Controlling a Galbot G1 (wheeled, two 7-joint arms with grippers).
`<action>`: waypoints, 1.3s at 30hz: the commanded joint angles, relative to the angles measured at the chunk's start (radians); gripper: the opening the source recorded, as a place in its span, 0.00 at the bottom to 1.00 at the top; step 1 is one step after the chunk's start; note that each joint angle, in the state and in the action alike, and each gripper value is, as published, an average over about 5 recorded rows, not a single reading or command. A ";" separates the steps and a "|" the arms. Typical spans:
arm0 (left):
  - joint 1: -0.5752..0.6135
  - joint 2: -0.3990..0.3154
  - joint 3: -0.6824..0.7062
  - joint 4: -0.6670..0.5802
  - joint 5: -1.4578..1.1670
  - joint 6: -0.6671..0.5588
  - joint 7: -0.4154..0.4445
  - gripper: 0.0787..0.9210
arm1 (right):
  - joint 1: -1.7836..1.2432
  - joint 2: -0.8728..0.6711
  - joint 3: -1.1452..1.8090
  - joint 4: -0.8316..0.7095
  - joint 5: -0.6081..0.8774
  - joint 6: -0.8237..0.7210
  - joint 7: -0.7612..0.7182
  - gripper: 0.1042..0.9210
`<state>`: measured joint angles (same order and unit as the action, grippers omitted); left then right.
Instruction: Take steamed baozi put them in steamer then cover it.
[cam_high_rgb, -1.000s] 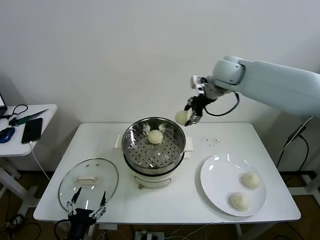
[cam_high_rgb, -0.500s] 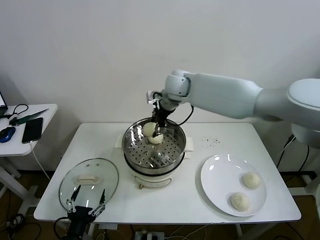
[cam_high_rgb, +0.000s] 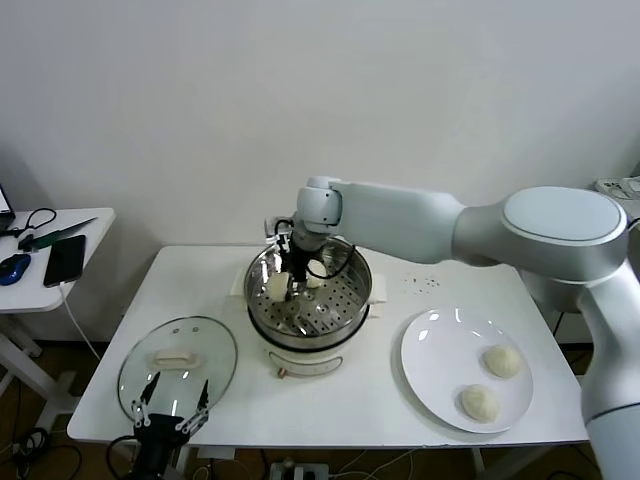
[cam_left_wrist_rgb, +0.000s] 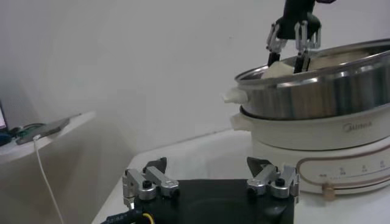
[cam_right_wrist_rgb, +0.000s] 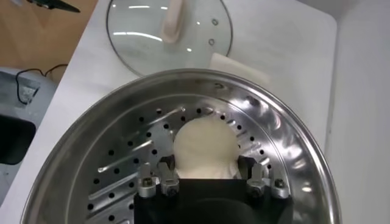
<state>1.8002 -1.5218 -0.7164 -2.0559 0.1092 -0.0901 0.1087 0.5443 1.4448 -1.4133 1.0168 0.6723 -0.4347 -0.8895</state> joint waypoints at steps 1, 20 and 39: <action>0.000 0.000 0.000 0.003 0.000 0.000 0.000 0.88 | -0.040 0.036 0.002 -0.040 -0.024 0.002 0.004 0.69; 0.000 0.000 0.000 0.002 0.001 -0.001 -0.001 0.88 | 0.032 -0.070 0.005 0.080 -0.021 -0.009 -0.025 0.88; 0.023 0.008 0.010 -0.008 0.008 -0.002 -0.019 0.88 | 0.328 -0.774 -0.122 0.552 -0.047 0.100 -0.156 0.88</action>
<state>1.8187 -1.5133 -0.7107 -2.0598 0.1138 -0.0918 0.0976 0.7769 1.0263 -1.4786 1.3295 0.6944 -0.3683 -1.0042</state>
